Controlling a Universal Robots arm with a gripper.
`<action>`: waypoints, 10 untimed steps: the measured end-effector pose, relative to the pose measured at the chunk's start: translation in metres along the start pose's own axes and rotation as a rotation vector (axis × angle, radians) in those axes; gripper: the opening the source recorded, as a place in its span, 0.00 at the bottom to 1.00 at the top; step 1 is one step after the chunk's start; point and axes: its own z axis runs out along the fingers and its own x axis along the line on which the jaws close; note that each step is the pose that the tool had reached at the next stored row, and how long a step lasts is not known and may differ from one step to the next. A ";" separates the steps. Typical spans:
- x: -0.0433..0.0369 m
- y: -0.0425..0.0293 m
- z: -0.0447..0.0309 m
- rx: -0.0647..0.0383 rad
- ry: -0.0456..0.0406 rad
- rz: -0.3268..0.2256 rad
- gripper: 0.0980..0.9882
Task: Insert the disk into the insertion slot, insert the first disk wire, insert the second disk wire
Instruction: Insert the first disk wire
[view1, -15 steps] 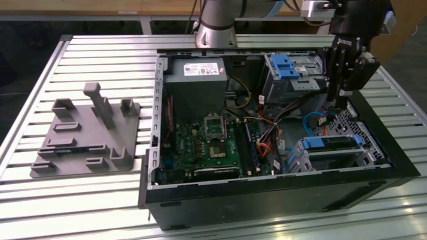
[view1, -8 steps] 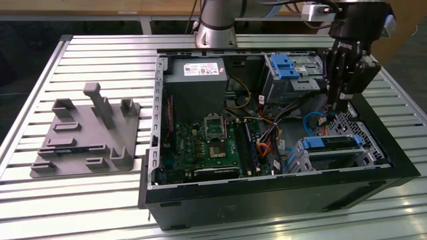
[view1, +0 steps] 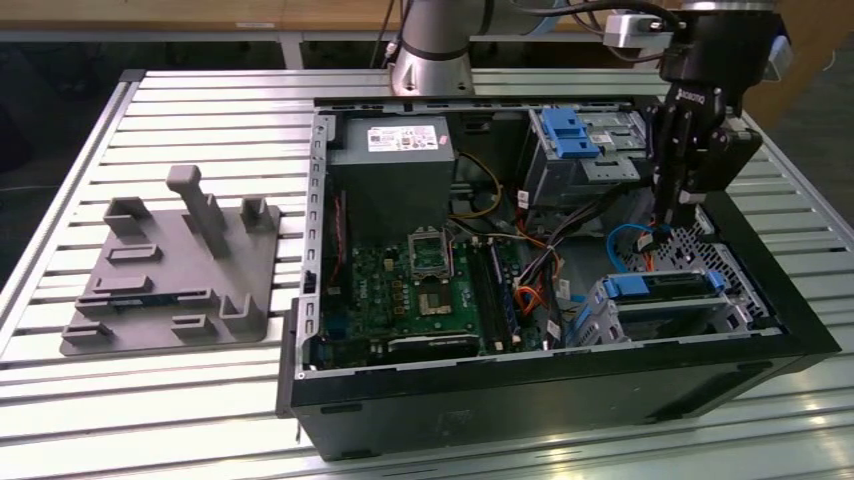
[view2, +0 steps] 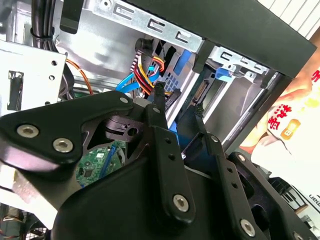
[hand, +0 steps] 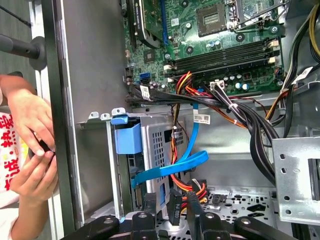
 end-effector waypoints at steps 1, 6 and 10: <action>-0.0001 -0.0001 0.0001 -0.001 -0.0001 0.000 0.31; -0.0003 -0.0014 0.0003 -0.001 -0.0002 0.000 0.30; -0.0007 -0.0031 0.0002 -0.001 -0.0001 0.000 0.22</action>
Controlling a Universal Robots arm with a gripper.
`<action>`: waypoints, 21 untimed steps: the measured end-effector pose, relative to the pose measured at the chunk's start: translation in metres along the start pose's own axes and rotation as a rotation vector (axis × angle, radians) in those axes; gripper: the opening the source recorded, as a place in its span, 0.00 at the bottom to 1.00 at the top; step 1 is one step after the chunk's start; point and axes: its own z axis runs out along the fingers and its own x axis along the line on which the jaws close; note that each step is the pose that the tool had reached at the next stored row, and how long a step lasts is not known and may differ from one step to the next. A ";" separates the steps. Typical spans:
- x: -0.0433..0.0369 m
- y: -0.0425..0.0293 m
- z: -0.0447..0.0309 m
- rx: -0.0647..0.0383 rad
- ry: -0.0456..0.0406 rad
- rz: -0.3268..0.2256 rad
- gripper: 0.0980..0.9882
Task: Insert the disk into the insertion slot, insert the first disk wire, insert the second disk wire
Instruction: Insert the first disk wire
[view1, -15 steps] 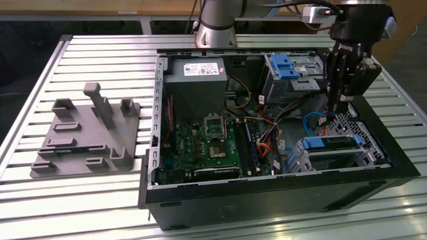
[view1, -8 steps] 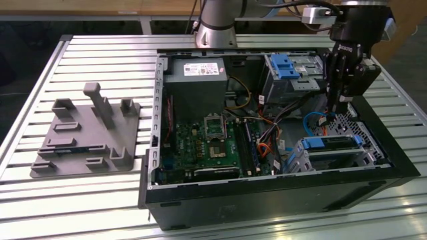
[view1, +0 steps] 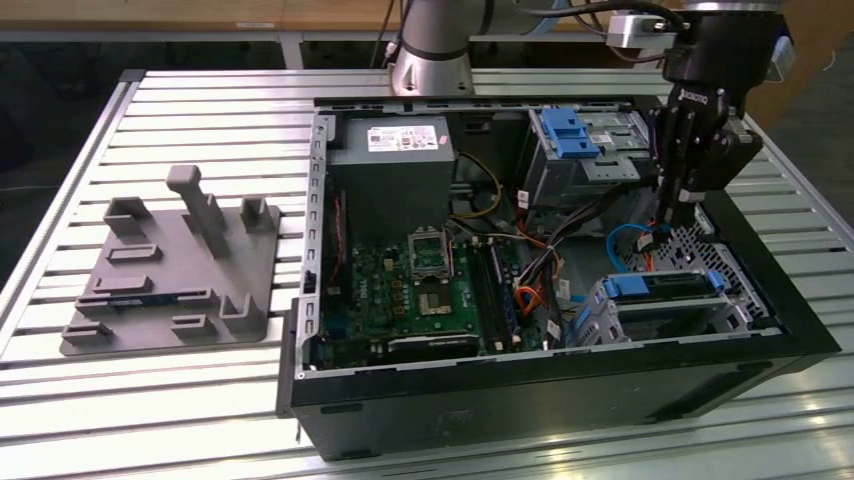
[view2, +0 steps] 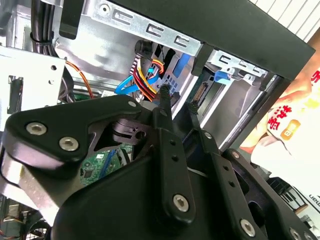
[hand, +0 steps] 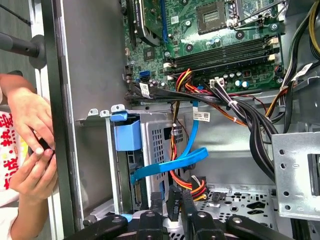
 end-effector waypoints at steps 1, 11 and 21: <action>-0.0002 0.0001 -0.0001 0.000 0.0000 0.000 0.22; -0.0021 0.0017 0.0001 0.000 0.0002 0.000 0.22; -0.0028 0.0016 0.0015 0.000 0.0009 0.000 0.12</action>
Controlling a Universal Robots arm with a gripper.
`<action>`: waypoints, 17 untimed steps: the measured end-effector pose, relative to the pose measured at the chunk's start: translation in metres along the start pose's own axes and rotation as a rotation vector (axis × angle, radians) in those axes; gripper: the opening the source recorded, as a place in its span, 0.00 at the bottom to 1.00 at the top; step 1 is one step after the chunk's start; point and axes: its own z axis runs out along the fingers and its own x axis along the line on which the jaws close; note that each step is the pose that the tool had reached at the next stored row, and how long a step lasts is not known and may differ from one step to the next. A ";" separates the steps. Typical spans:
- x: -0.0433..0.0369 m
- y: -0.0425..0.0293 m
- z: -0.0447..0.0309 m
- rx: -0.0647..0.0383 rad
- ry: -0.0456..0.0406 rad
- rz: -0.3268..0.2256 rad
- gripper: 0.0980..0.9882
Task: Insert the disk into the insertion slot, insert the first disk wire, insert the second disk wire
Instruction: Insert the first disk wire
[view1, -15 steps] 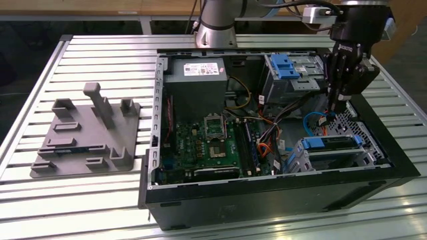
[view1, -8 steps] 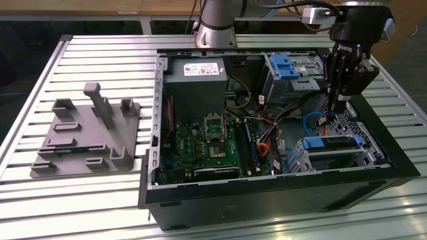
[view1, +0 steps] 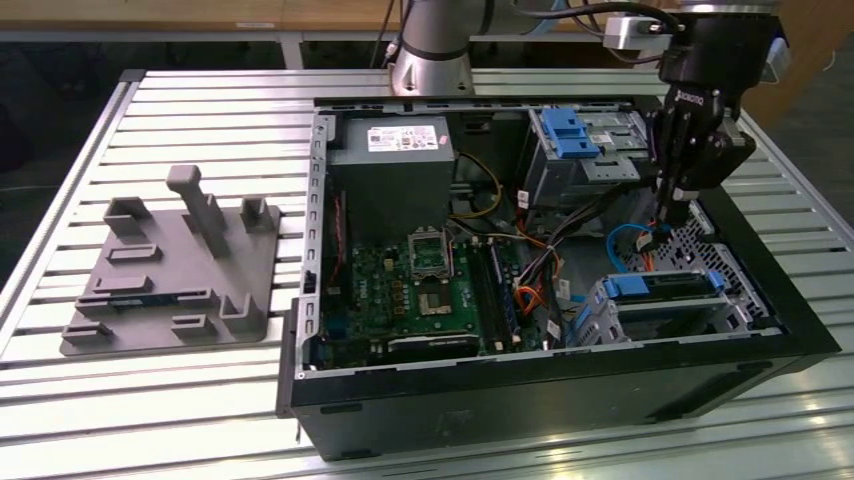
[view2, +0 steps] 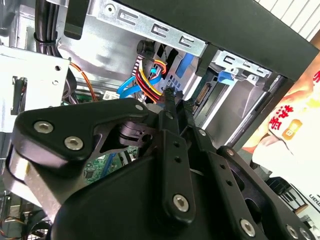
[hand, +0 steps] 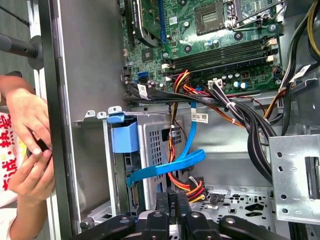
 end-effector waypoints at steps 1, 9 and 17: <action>-0.0001 0.0000 0.0001 0.000 0.0010 0.000 0.12; 0.0000 0.0000 0.0001 0.000 0.0042 0.000 0.07; -0.0005 -0.0044 0.0000 -0.021 0.0067 -0.010 0.07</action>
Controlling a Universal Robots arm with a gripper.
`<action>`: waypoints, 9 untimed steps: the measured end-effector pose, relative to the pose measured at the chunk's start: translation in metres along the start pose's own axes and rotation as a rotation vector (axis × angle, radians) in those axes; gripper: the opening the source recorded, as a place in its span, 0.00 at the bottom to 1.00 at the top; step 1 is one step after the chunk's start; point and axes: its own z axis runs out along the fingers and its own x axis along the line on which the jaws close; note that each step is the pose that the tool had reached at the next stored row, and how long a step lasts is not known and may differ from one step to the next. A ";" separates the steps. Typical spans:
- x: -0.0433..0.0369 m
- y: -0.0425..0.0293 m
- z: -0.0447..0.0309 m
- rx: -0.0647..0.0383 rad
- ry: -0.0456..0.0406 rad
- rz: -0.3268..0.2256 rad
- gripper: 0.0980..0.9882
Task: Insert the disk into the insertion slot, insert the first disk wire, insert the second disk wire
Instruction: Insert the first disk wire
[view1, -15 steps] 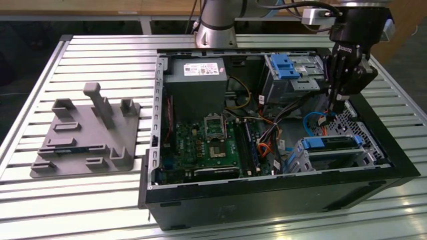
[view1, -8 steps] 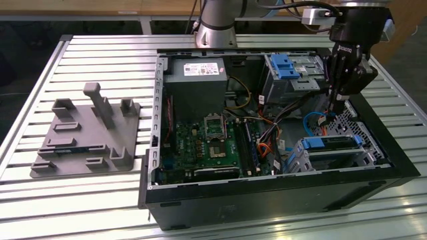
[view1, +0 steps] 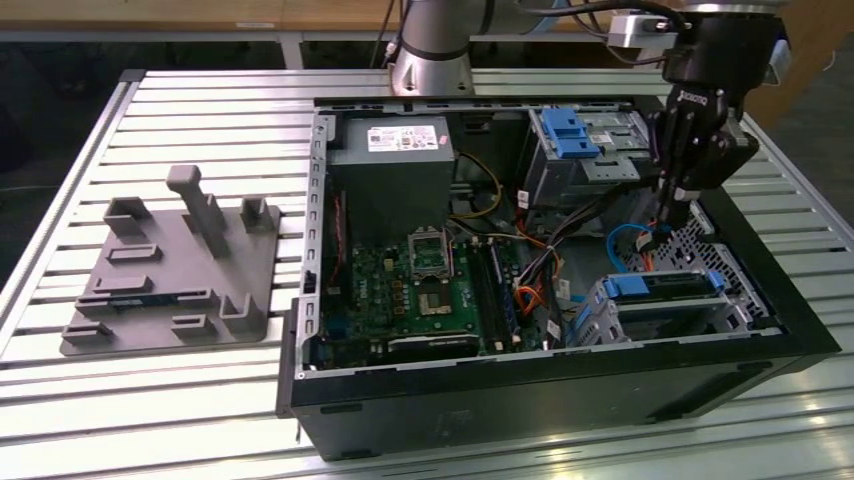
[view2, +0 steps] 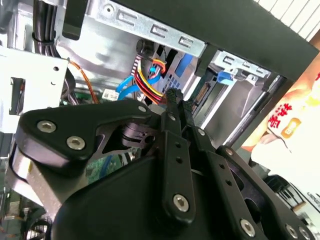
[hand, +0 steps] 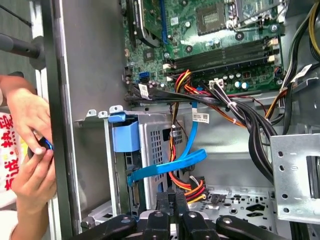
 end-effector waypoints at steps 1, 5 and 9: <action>-0.0002 -0.0022 -0.0001 -0.012 0.0015 -0.006 0.07; 0.0000 -0.0067 0.0000 -0.031 0.0036 -0.016 0.07; 0.0044 -0.0073 0.0014 -0.035 -0.0359 -0.019 0.07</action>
